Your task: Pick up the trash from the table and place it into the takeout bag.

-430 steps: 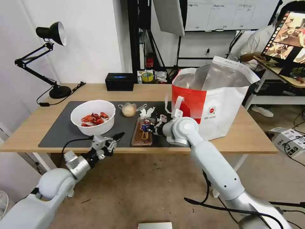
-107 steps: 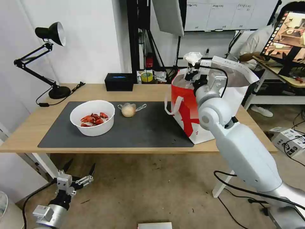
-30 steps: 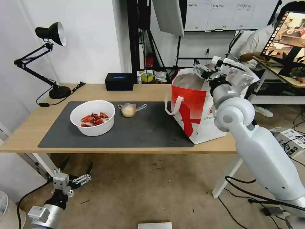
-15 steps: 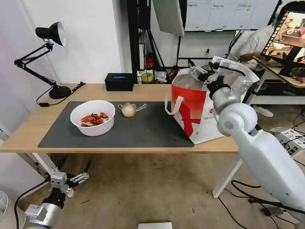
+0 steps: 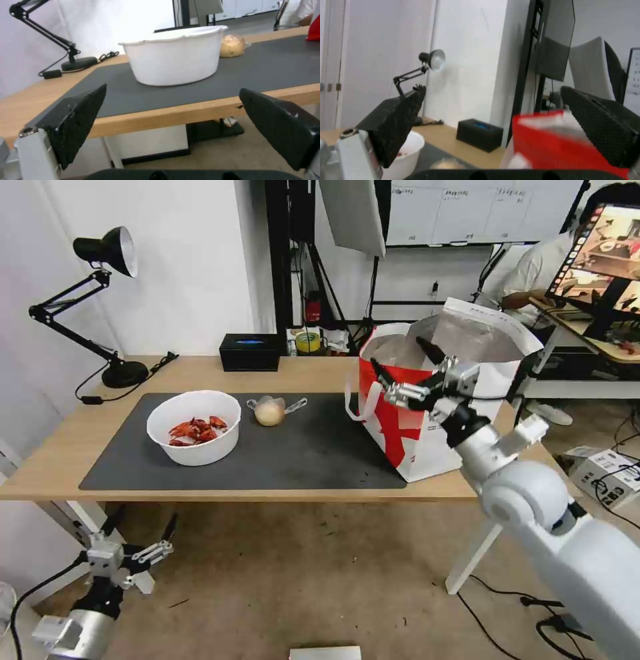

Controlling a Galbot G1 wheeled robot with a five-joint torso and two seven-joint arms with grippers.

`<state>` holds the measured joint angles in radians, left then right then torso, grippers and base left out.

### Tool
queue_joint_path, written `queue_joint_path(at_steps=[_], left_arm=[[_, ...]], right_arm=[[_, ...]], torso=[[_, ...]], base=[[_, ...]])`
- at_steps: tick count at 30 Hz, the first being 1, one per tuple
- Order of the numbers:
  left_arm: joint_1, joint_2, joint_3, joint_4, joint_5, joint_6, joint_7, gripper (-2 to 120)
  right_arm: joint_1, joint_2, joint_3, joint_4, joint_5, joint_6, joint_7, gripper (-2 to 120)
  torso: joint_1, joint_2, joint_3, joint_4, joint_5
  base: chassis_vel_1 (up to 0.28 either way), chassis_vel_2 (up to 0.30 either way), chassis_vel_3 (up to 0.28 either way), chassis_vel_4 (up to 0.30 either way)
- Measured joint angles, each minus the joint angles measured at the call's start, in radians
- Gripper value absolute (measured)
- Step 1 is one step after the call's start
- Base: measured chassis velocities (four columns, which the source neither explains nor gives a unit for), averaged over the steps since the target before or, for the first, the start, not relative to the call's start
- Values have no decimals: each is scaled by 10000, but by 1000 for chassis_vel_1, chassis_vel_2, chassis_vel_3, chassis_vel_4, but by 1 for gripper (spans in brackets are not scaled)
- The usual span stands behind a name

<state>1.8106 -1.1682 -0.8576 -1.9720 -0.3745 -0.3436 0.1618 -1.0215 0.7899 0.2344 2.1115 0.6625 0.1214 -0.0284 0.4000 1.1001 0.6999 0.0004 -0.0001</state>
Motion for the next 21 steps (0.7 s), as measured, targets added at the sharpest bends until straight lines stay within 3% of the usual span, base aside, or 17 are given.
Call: queue_joint_path(at_steps=[9,14,21], left_arm=[[25,36,-108,134,-7,-126,15,100],[42,22,-92,142,-6,-142,18,100],[36,23,-46,196,6,-118,14,100]], right_arm=[[-4166,1435,834,-87,-1717,1325,74,100],[-5332,2261,827,-697,-2416,2045,168,100],[-5606,2656,739,-1218,-2890,2329,498,100]], torso=[[-2,0,-1,-5,-1],[-2,1,0,-6,0],[-1,0,0,-3,1]], base=[[0,0,0,0],[0,0,0,0],[0,0,0,0]])
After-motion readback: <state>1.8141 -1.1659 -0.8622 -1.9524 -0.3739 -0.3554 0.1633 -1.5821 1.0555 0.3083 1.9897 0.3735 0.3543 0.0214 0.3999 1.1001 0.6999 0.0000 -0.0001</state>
